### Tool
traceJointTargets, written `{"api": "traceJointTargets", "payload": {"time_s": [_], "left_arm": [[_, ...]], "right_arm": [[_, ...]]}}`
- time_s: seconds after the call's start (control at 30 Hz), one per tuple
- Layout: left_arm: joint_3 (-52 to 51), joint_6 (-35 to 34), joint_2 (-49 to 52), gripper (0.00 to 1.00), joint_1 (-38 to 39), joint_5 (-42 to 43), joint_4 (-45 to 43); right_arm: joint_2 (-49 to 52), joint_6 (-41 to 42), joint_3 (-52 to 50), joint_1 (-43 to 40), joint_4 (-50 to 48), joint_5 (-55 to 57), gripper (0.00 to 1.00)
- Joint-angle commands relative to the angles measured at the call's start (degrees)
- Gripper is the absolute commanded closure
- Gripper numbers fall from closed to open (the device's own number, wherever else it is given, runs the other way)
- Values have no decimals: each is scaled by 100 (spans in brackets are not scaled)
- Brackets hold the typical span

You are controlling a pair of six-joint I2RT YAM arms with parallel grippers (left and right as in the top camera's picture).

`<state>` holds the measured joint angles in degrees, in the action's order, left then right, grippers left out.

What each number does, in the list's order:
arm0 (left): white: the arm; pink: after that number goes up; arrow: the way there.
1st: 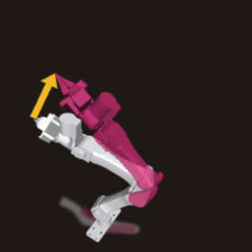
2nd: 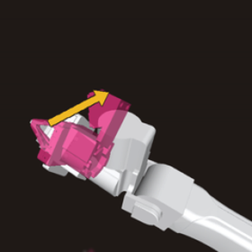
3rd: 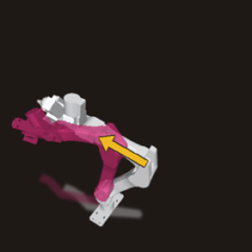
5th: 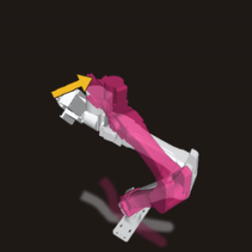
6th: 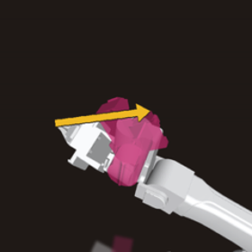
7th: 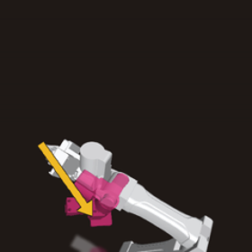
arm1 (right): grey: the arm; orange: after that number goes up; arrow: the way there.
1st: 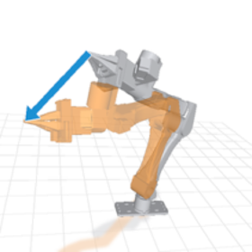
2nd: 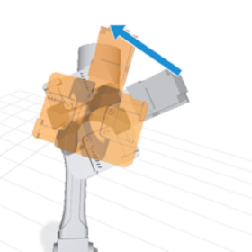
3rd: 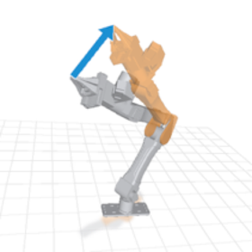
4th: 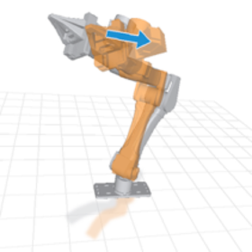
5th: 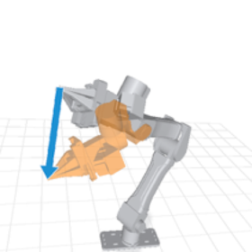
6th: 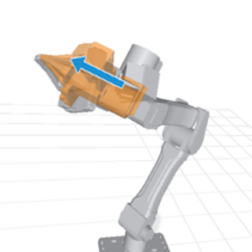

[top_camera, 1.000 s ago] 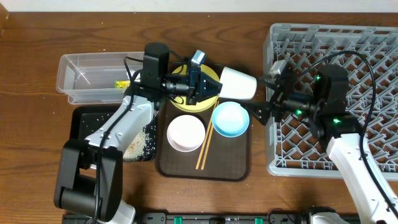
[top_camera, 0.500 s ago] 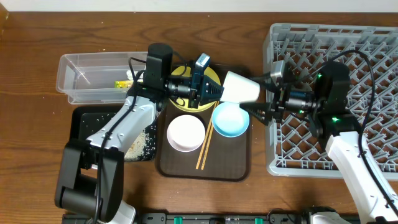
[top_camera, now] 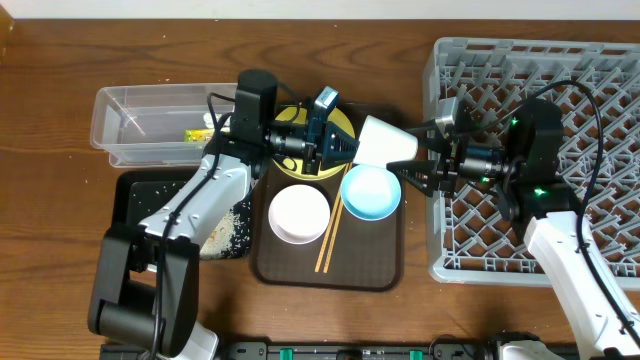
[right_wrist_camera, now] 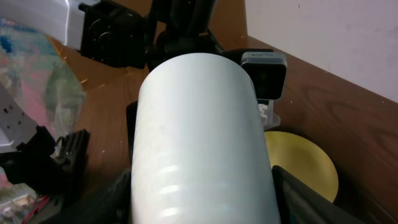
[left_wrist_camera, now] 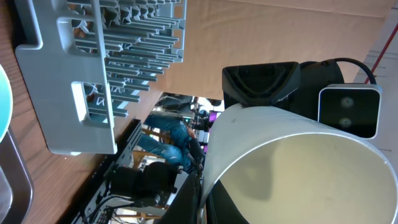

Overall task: Sort waste into correct bins and load items into the dishwasher rack
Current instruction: 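Carry cup with right gripper into the dishwasher rack and release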

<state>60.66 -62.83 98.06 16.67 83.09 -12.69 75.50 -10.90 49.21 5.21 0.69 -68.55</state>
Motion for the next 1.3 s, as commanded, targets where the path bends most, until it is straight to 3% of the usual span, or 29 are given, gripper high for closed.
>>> {"api": "traceJointTargets", "payload": {"time_s": [0.0, 0.13, 0.2, 0.27, 0.43, 0.63, 0.83, 1.13, 1.27], "left_arm": [[55, -4, -7, 94, 13, 48, -33], [55, 186, -7, 91, 13, 22, -33], [55, 623, -7, 75, 13, -28, -31], [52, 1113, -4, 60, 2, -133, -24], [-50, 1982, -4, 46, -87, -922, 258], [-50, 3471, -35, 42, -295, -2597, 1915], [-48, 4402, -496, 39, -579, -3965, 3246], [-48, 4715, -1843, 38, -713, -6642, 4673], [-48, 4717, -2245, 38, -713, -7193, 4999]], "right_arm": [[15, -22, 81, 87, 63, -177, 39], [15, 345, 81, 87, 92, 125, 46], [15, 433, 81, 87, 221, 354, 54], [15, 487, 81, 85, 404, 608, 56], [-33, 664, 87, 68, 734, 1235, 59], [-367, 1010, 380, -179, 1510, 2144, 62], [-468, 1025, 1451, -680, 3965, 3851, 66], [-468, 1244, 2612, -1394, 6365, 5912, 66], [-376, 1690, 2612, -1908, 7025, 6830, 68]]}}
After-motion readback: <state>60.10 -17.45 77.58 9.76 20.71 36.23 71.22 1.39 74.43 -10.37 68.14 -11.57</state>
